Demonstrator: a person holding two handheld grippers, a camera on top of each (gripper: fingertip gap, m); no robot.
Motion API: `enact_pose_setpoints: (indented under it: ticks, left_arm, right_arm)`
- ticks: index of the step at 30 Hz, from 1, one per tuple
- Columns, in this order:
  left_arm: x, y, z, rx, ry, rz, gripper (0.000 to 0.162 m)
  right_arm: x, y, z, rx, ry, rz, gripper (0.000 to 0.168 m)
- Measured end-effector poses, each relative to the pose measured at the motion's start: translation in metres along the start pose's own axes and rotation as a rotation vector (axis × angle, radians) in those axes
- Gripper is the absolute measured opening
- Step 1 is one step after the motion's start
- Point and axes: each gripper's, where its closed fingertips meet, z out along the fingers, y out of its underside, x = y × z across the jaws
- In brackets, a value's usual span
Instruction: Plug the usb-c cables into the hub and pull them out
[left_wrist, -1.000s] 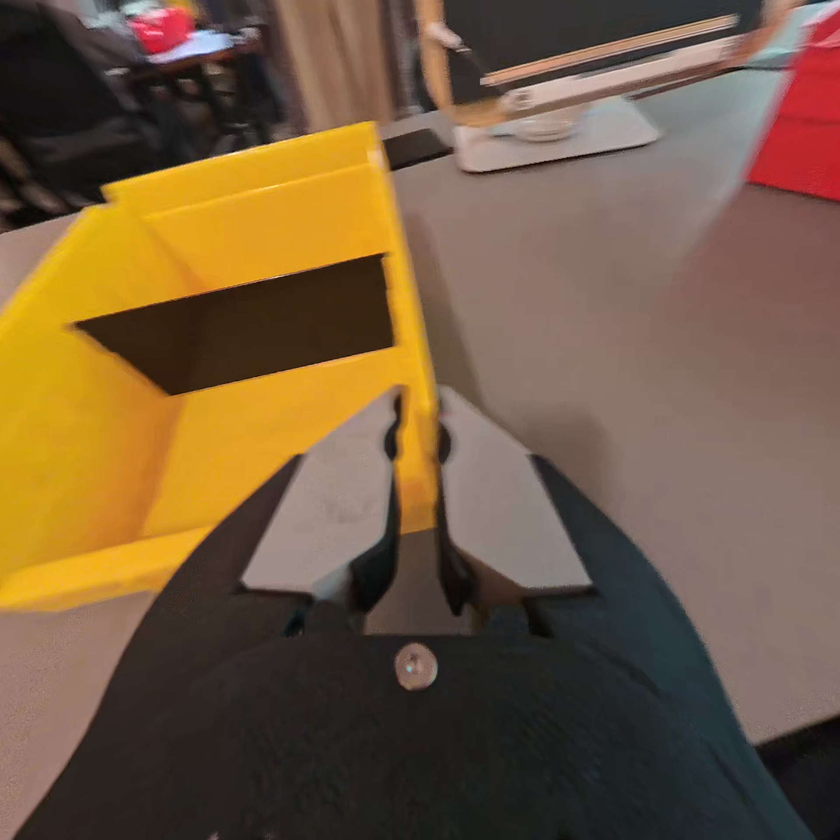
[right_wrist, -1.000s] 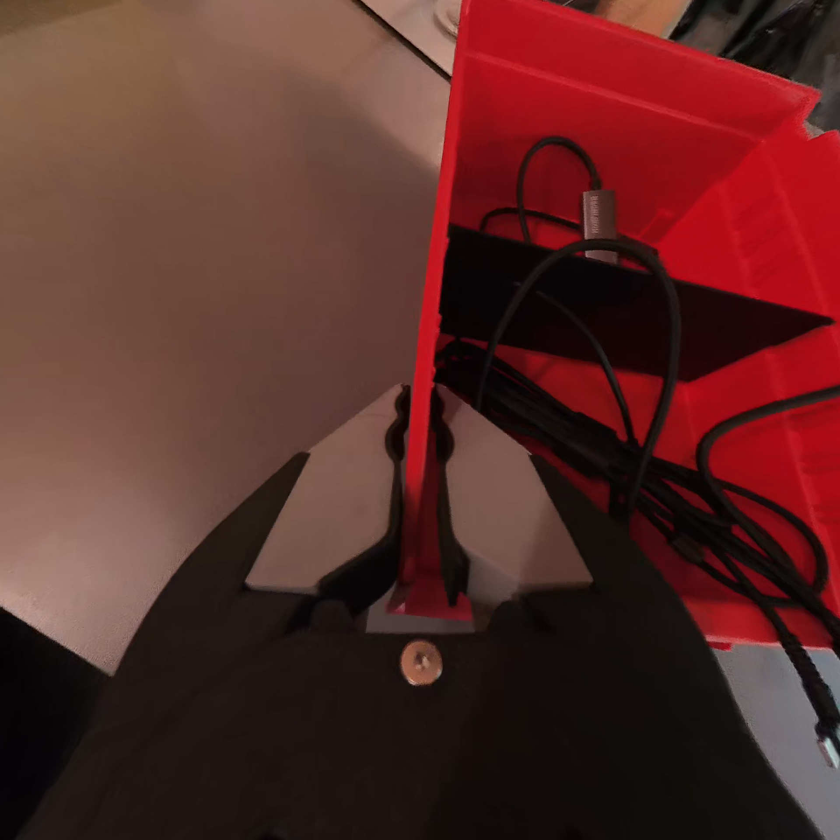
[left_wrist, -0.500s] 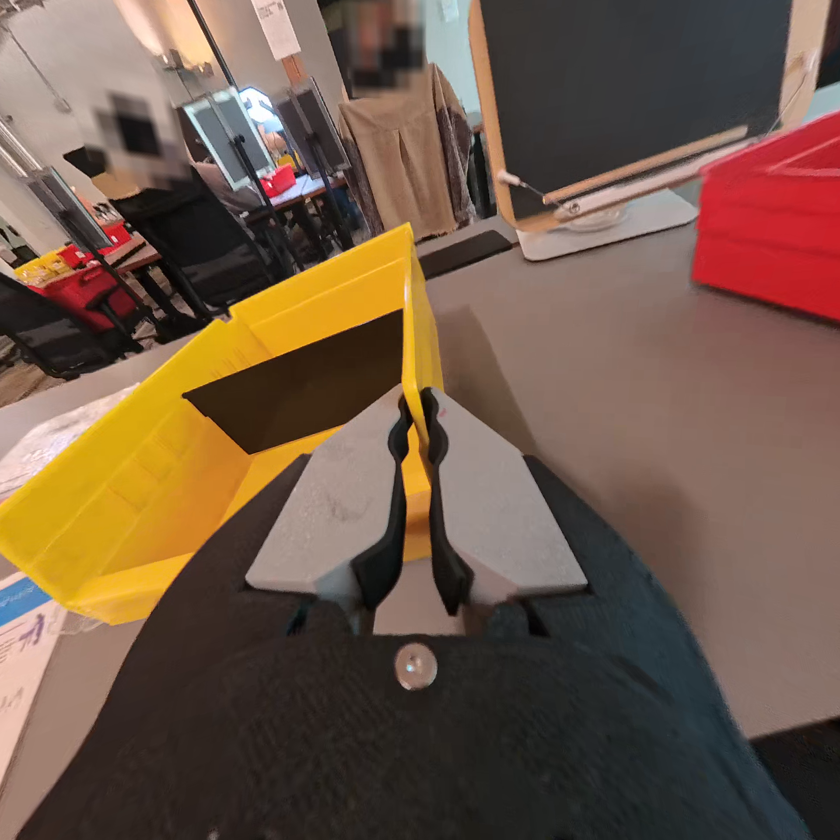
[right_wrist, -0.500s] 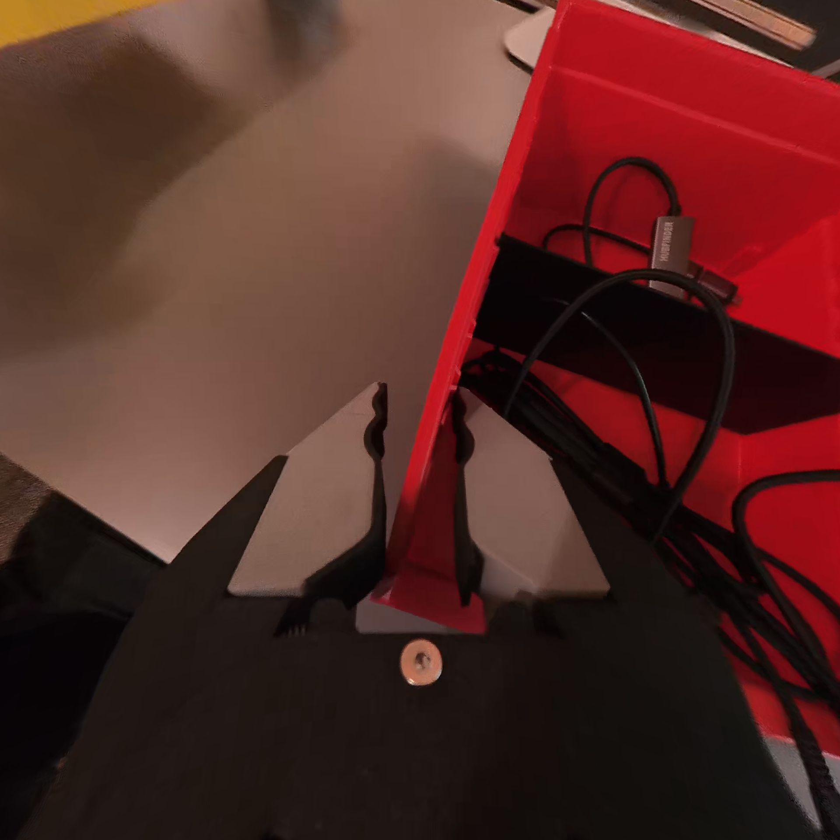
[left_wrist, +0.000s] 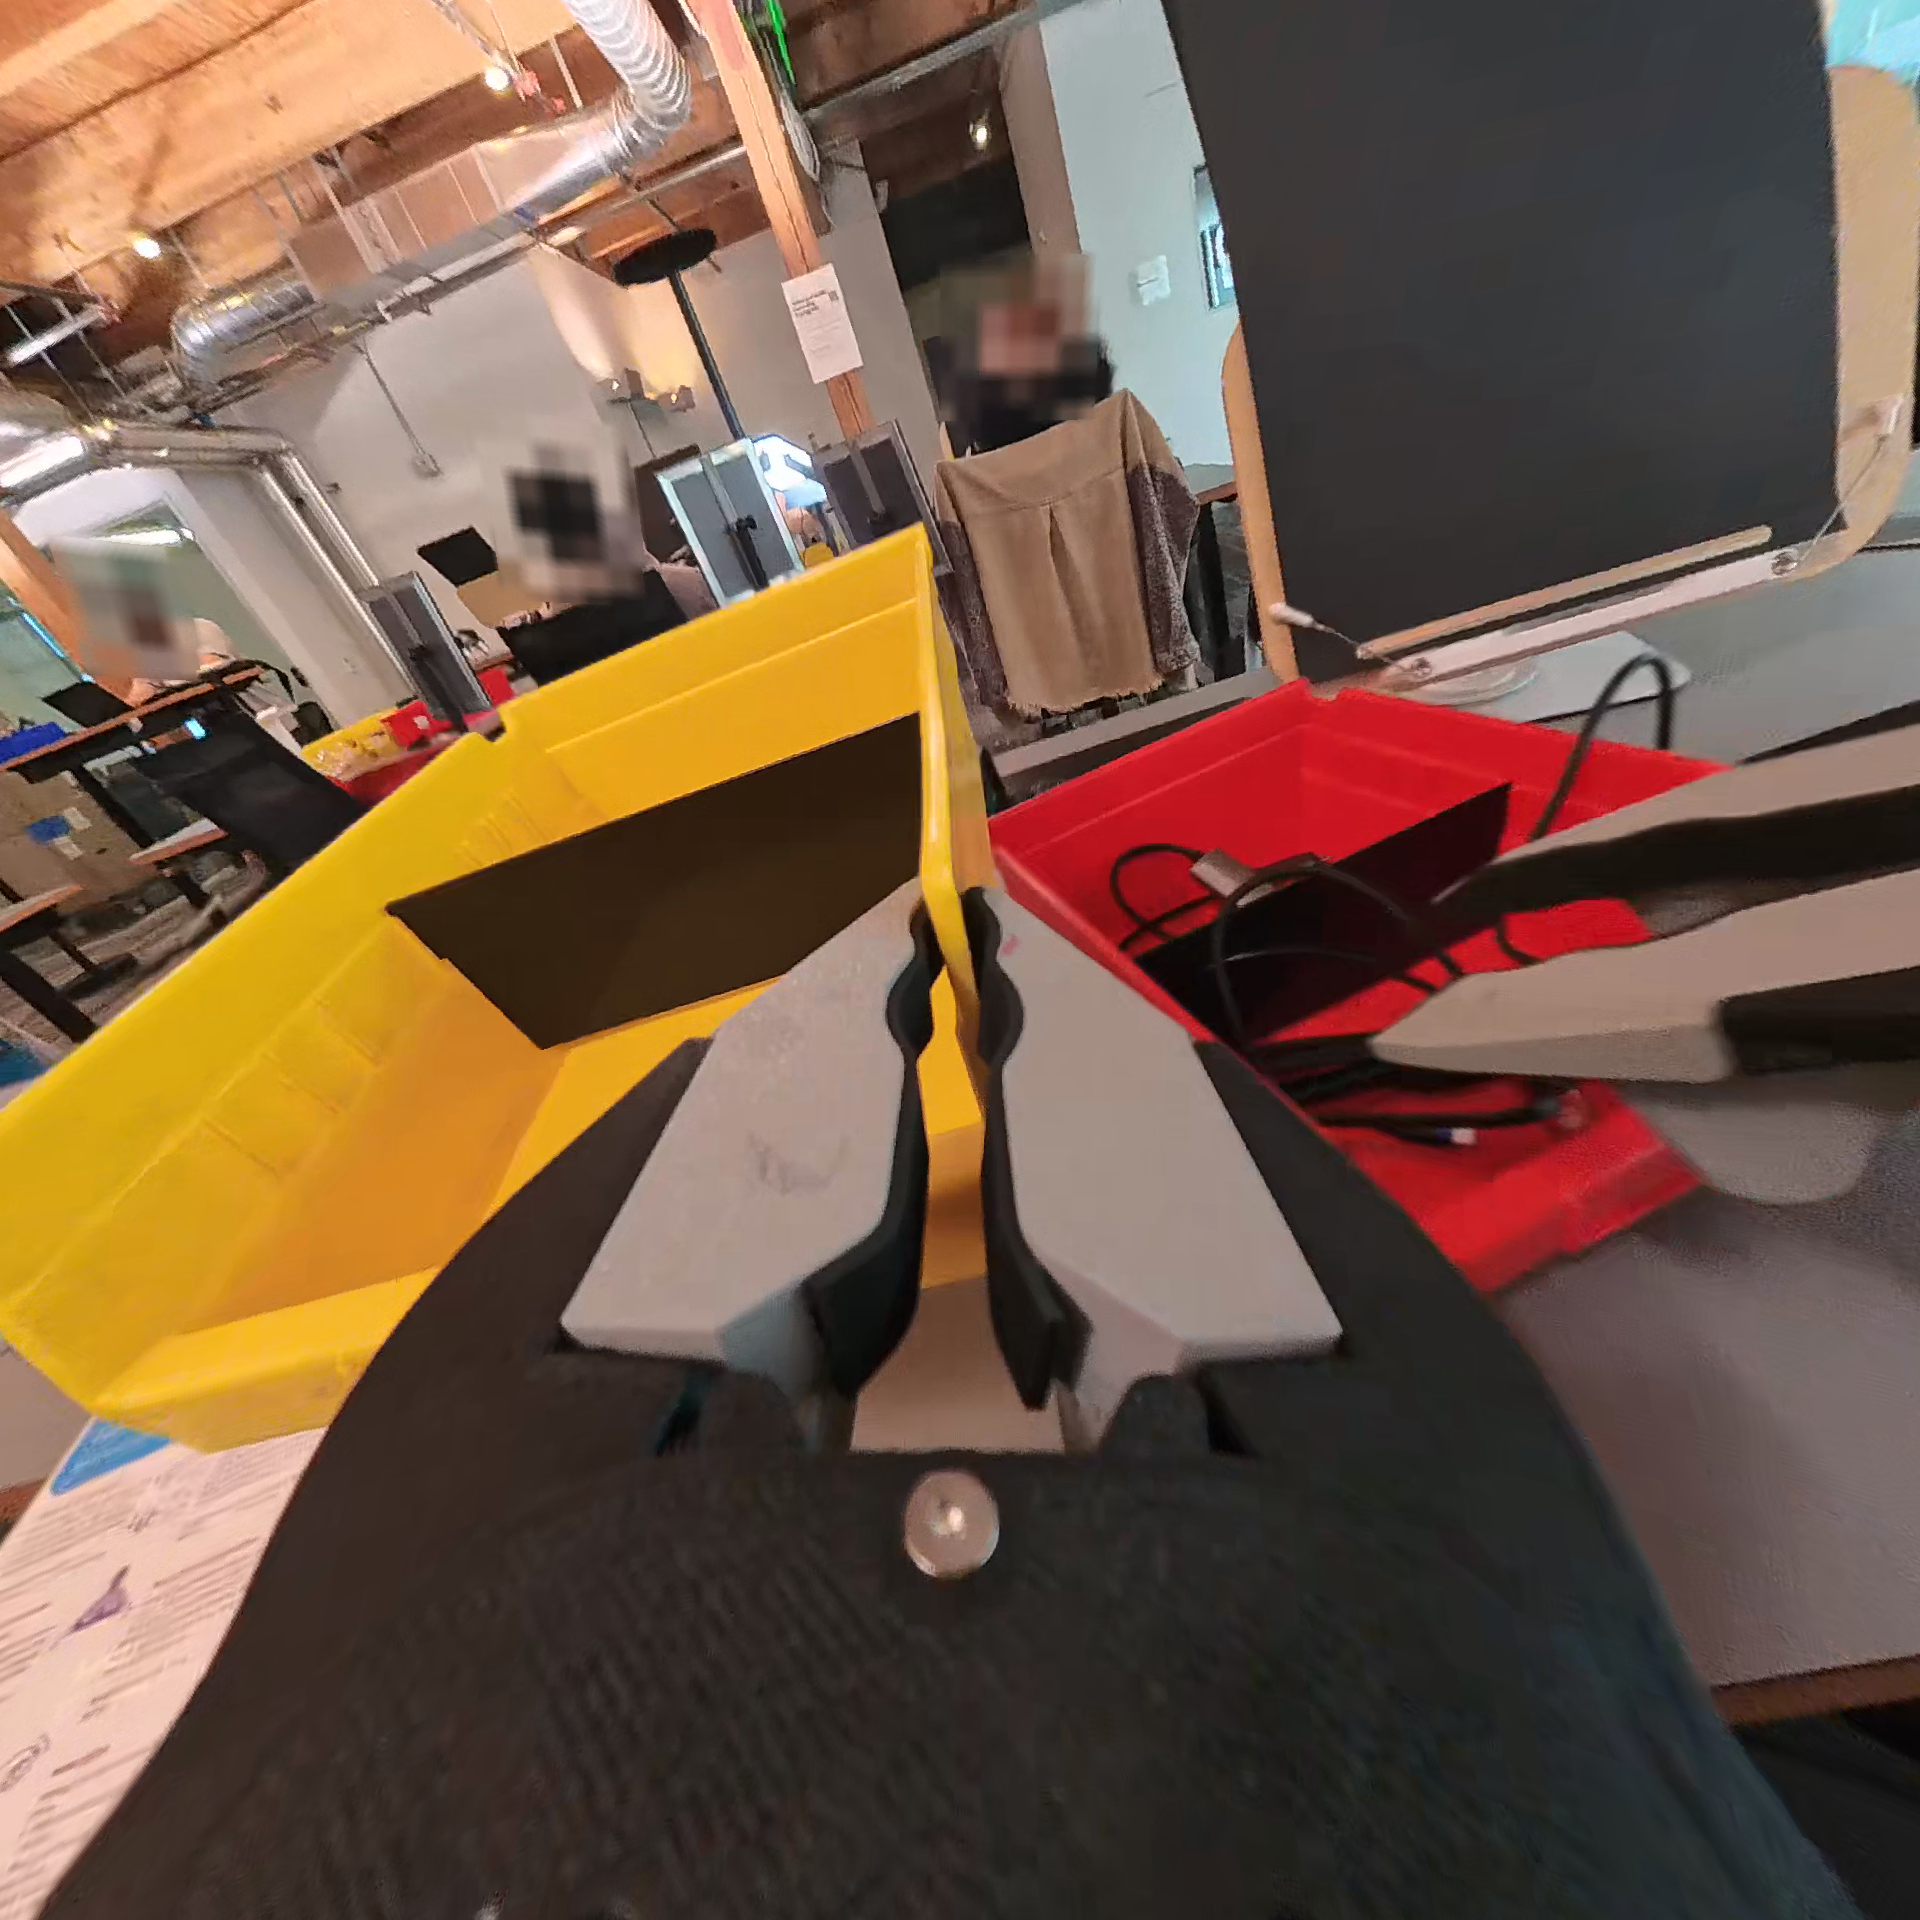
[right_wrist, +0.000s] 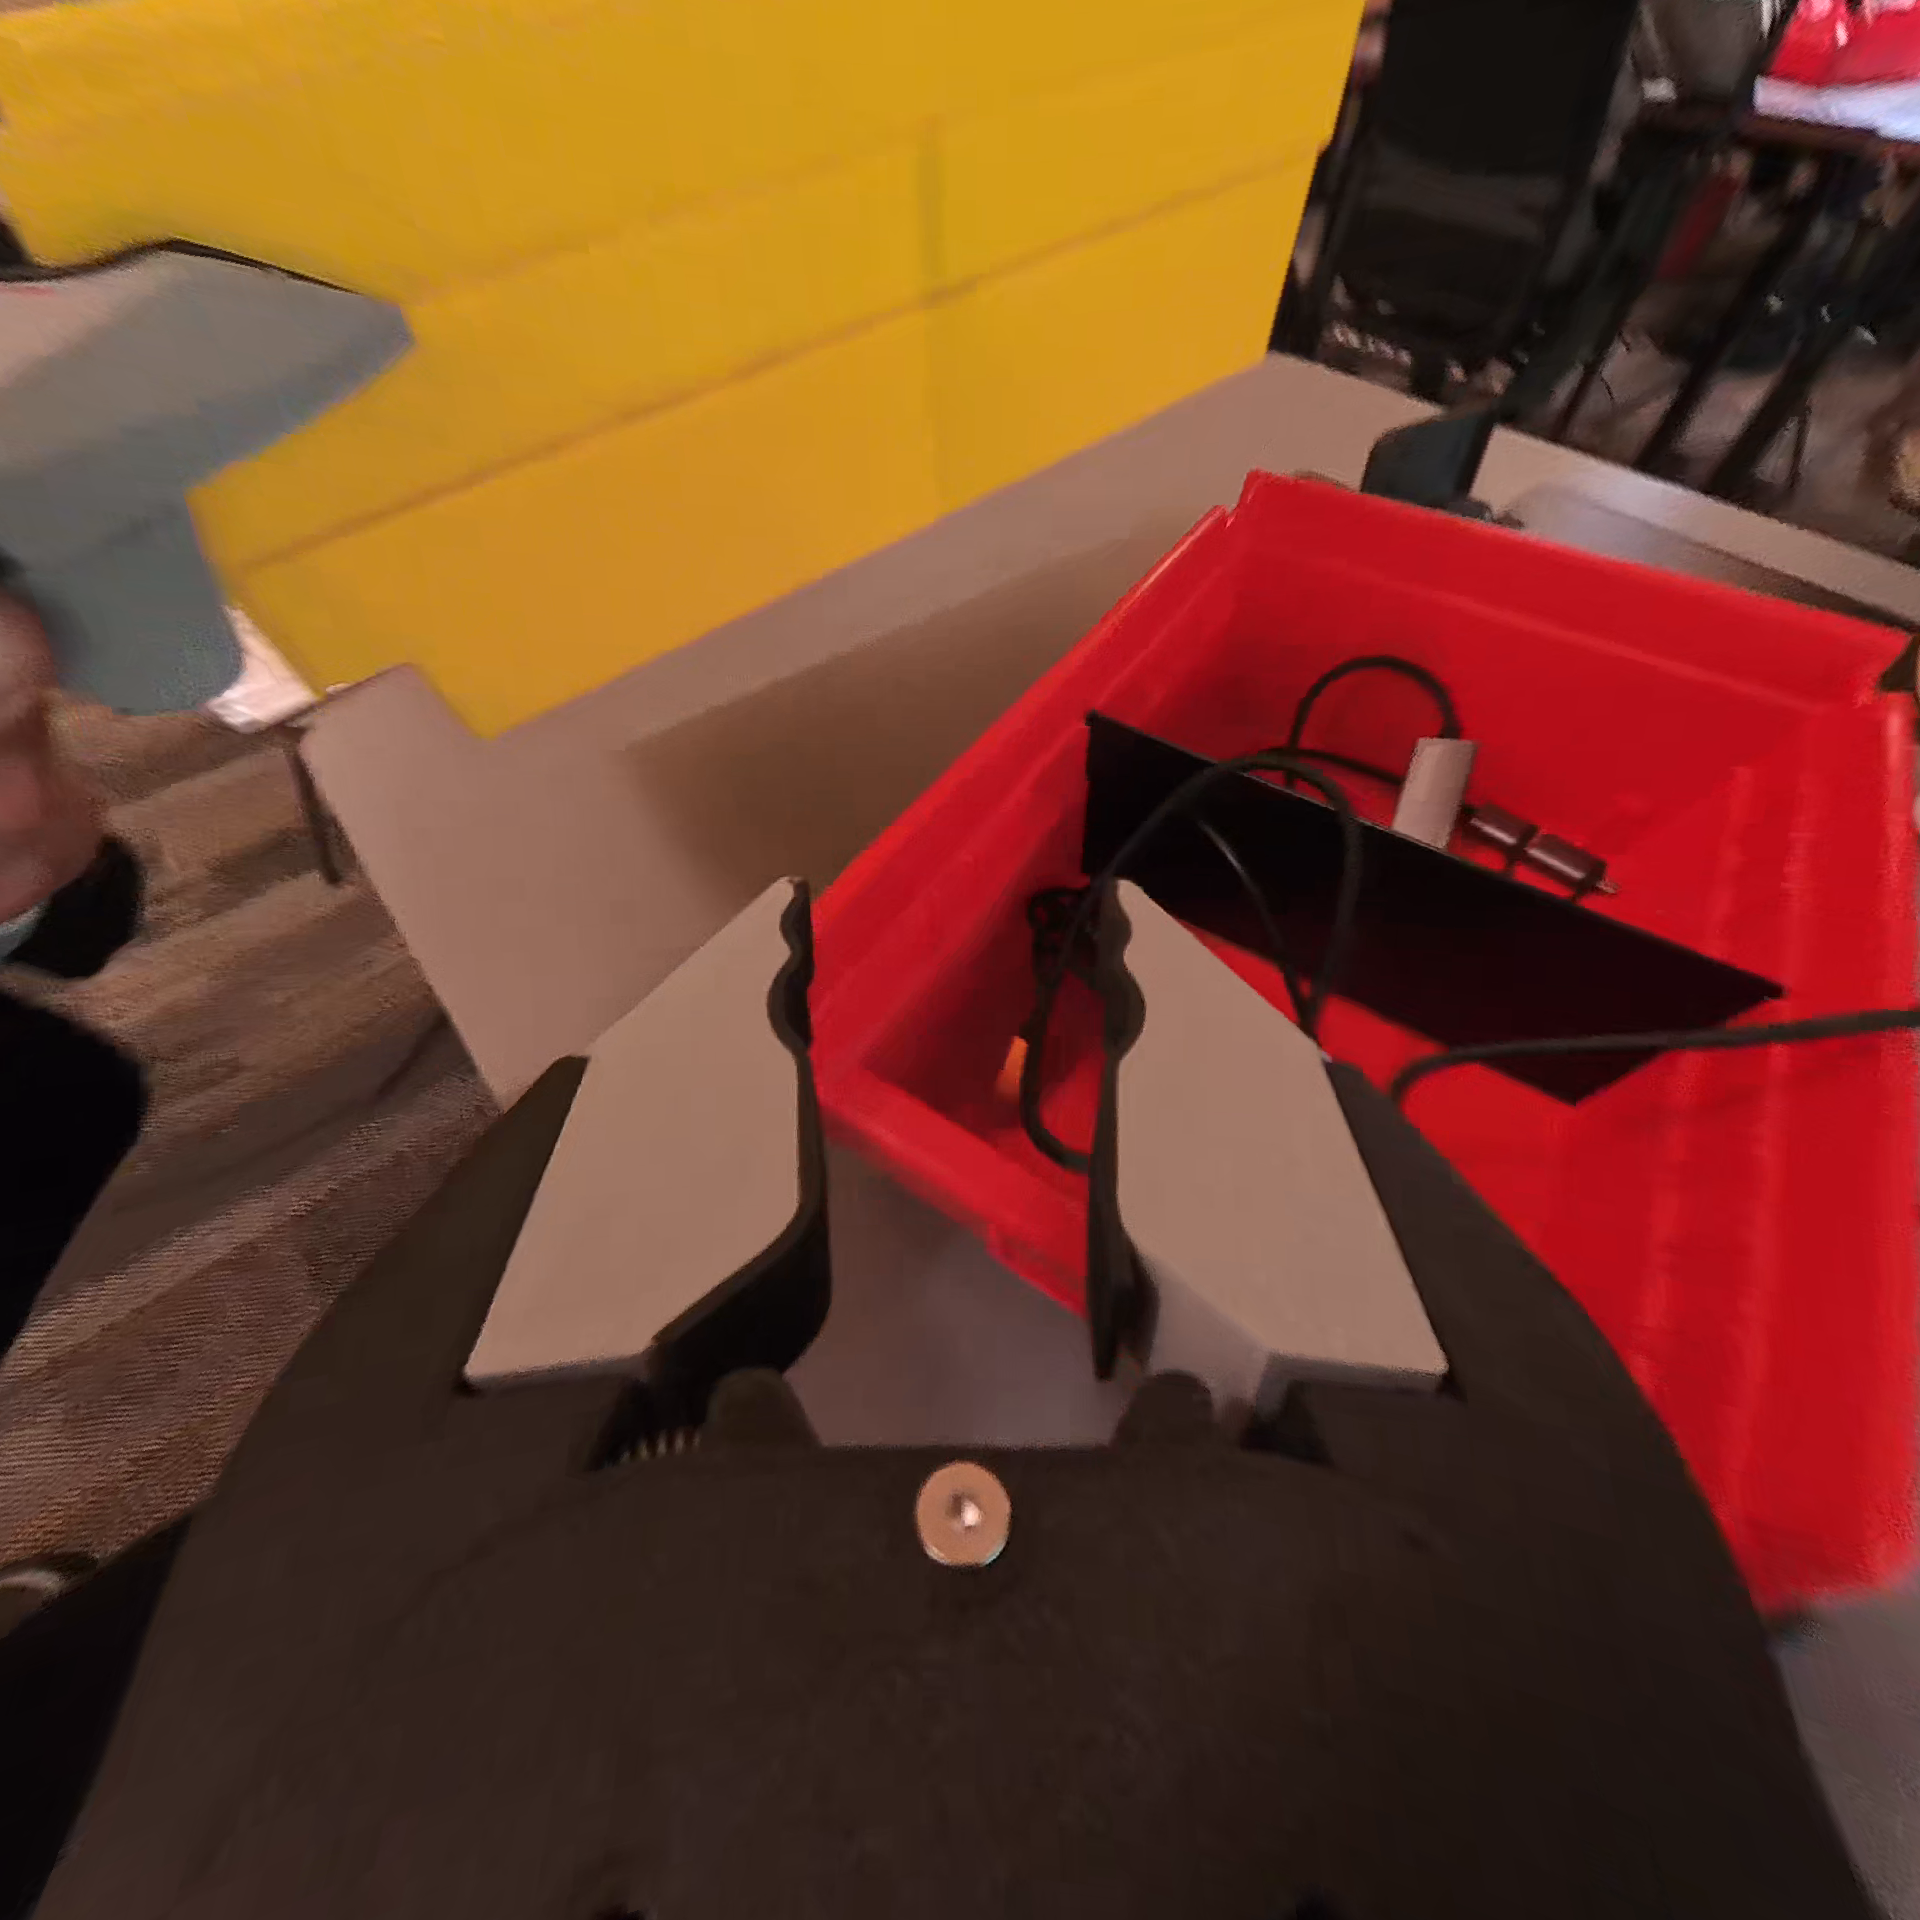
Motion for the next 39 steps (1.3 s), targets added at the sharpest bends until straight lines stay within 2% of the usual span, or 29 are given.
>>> enact_pose_setpoints:
  ticks: [6, 14, 18, 22, 26, 31, 33, 35, 39]
  left_arm:
    - [0.042, -0.042, -0.005, 0.1, 0.077, 0.042, 0.001]
    - [0.177, -0.115, -0.013, 0.277, 0.378, 0.129, 0.001]
    - [0.263, -0.124, -0.008, 0.32, 0.546, 0.147, 0.001]
    - [0.344, -0.11, 0.0, 0.305, 0.674, 0.182, 0.002]
    - [0.4, -0.083, 0.011, 0.239, 0.77, 0.172, 0.003]
    - [0.443, -0.044, 0.03, 0.152, 0.81, 0.149, 0.003]
    - [0.451, -0.034, 0.035, 0.119, 0.812, 0.15, 0.003]
    - [0.459, -0.018, 0.033, 0.008, 0.861, 0.158, 0.003]
    - [0.427, -0.027, 0.012, 0.018, 0.873, 0.055, 0.026]
  right_arm:
    - [0.057, 0.004, -0.078, 0.114, -0.015, 0.092, 0.051]
    - [0.148, 0.029, -0.197, 0.149, 0.161, 0.047, 0.047]
    - [0.188, 0.046, -0.251, 0.144, 0.278, 0.059, 0.047]
    - [0.22, 0.066, -0.289, 0.136, 0.361, 0.106, 0.046]
    - [0.234, 0.091, -0.298, 0.096, 0.381, 0.152, 0.045]
    - [0.237, 0.112, -0.285, 0.043, 0.372, 0.164, 0.045]
    - [0.236, 0.115, -0.277, 0.028, 0.365, 0.158, 0.046]
    - [0.234, 0.116, -0.27, 0.011, 0.363, 0.142, 0.046]
    - [0.224, 0.116, -0.257, -0.034, 0.348, 0.071, 0.05]
